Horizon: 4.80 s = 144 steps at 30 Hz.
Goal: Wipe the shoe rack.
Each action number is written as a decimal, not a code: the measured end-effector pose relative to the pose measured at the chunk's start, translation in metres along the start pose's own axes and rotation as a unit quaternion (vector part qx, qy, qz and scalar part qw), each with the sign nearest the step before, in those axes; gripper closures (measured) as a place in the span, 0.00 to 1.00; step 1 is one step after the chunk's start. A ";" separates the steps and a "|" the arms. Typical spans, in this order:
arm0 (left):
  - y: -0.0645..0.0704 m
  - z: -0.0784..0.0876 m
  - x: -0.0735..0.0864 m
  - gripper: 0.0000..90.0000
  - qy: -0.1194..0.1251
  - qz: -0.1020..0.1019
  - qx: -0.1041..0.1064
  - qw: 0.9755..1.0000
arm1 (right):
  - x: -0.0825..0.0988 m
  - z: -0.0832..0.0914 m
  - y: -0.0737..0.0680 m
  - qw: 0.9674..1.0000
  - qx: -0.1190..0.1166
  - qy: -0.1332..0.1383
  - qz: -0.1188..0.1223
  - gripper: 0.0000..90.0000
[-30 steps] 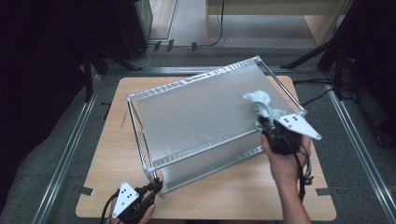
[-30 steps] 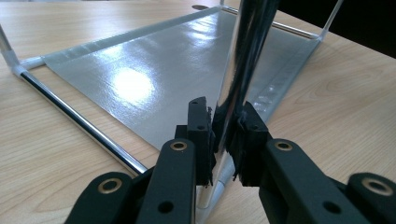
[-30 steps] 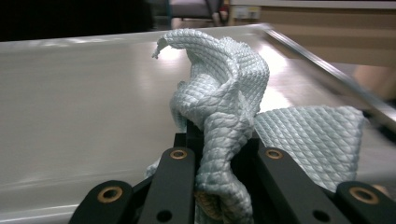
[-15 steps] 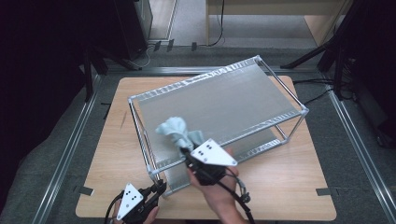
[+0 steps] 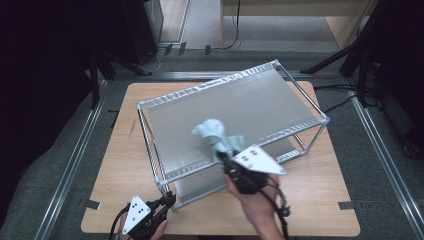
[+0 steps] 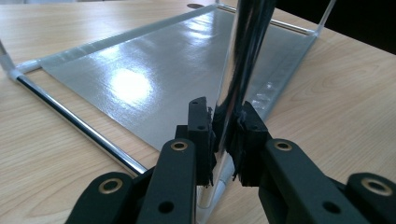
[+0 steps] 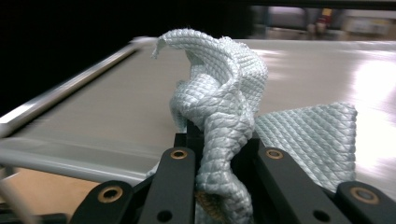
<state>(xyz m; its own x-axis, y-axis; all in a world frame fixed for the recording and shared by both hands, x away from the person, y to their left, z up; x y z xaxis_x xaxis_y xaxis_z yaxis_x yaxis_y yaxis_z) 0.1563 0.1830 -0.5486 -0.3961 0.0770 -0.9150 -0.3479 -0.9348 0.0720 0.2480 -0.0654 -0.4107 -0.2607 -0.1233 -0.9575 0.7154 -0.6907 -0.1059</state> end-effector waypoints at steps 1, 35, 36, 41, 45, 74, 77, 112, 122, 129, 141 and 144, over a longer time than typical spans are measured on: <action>-0.001 0.000 0.000 0.88 0.000 -0.001 -0.001 1.000 | 0.000 0.007 0.010 1.000 0.012 0.002 -0.004 0.91; -0.044 0.009 0.000 0.88 -0.009 0.019 -0.024 0.999 | 0.133 0.051 0.165 0.964 0.191 -0.157 -0.098 0.90; -0.044 0.009 0.000 0.88 -0.009 0.019 -0.024 0.999 | 0.120 0.053 0.162 0.968 0.193 -0.135 -0.085 0.90; -0.044 0.009 0.000 0.88 -0.009 0.018 -0.024 0.999 | 0.070 0.072 0.151 0.973 0.225 -0.027 -0.037 0.90; -0.044 0.009 0.000 0.88 -0.009 0.019 -0.025 0.999 | 0.066 0.075 0.155 0.971 0.237 -0.022 -0.032 0.90; -0.021 -0.003 -0.001 0.87 -0.001 0.026 0.004 1.000 | 0.151 -0.061 0.045 0.982 0.055 -0.181 -0.025 0.90; -0.015 -0.005 -0.001 0.87 0.001 0.024 0.014 1.000 | 0.152 -0.076 0.010 0.982 0.018 -0.187 -0.014 0.90; -0.009 -0.007 -0.001 0.87 0.001 0.015 0.016 1.000 | 0.152 0.048 0.198 0.957 0.224 -0.149 -0.109 0.89; -0.009 -0.007 -0.001 0.87 0.001 0.016 0.019 1.000 | 0.153 0.028 0.163 0.966 0.176 -0.157 -0.106 0.88; -0.009 -0.007 -0.001 0.87 0.000 0.018 0.018 1.000 | 0.148 -0.006 0.102 0.979 0.096 -0.169 -0.069 0.88; -0.010 -0.007 -0.001 0.87 0.000 0.016 0.020 1.000 | 0.149 -0.037 0.032 0.982 0.001 -0.186 -0.014 0.88; -0.010 -0.006 -0.001 0.87 -0.001 0.015 0.019 1.000 | 0.148 -0.032 0.041 0.983 0.012 -0.184 -0.016 0.88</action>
<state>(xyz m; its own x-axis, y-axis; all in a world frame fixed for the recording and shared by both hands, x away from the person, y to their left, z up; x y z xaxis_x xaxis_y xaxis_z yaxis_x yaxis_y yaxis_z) 0.1657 0.1905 -0.5508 -0.4087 0.0503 -0.9113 -0.3680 -0.9228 0.1142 0.2594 -0.0890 -0.5655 -0.5016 -0.3477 -0.7922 0.6896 -0.7136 -0.1234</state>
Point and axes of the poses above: each handheld gripper's, and its own axes: z roughly backward along the jaws, x roughly out of its underside, y roughly to its right, the point moved 4 cm from there along -z, roughly forward along the jaws, and after that the axes turned 10 degrees about -x, right-handed, at the moved point
